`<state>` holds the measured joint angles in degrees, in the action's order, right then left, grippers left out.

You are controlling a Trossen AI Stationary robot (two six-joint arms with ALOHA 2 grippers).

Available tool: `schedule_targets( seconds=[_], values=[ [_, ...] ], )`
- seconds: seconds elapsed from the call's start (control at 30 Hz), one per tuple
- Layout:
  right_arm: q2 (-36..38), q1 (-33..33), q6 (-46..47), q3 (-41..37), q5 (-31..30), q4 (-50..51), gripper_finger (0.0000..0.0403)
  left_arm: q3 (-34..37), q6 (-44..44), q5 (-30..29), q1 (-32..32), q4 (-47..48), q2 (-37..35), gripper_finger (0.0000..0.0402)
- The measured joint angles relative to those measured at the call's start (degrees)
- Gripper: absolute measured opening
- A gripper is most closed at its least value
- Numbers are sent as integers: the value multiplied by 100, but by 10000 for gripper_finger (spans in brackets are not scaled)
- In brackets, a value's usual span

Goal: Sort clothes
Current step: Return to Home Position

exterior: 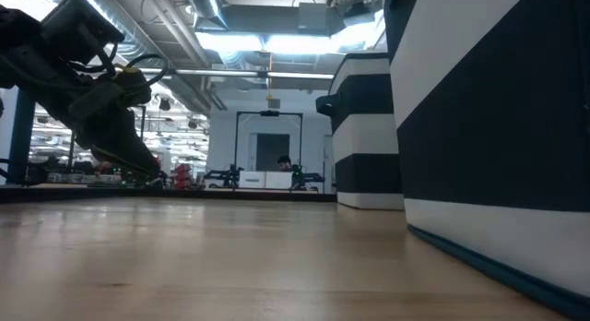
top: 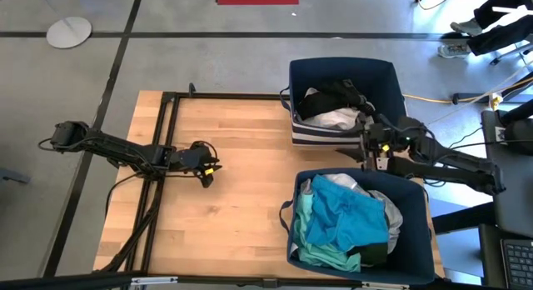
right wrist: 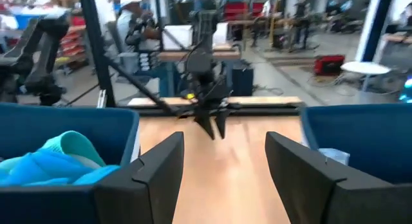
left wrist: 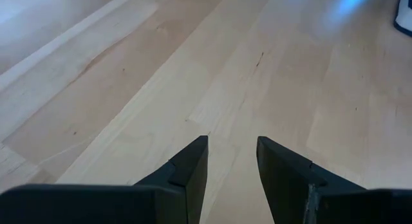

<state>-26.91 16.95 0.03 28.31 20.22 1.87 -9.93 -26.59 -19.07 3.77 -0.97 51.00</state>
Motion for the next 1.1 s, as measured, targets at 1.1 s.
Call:
schedule_targets(
  seconds=[1.1],
  values=[
    [2661, -4, 304, -1585, -1177, -200, 221, 2, -119, -24, -2, -181, -2, 125]
  ],
)
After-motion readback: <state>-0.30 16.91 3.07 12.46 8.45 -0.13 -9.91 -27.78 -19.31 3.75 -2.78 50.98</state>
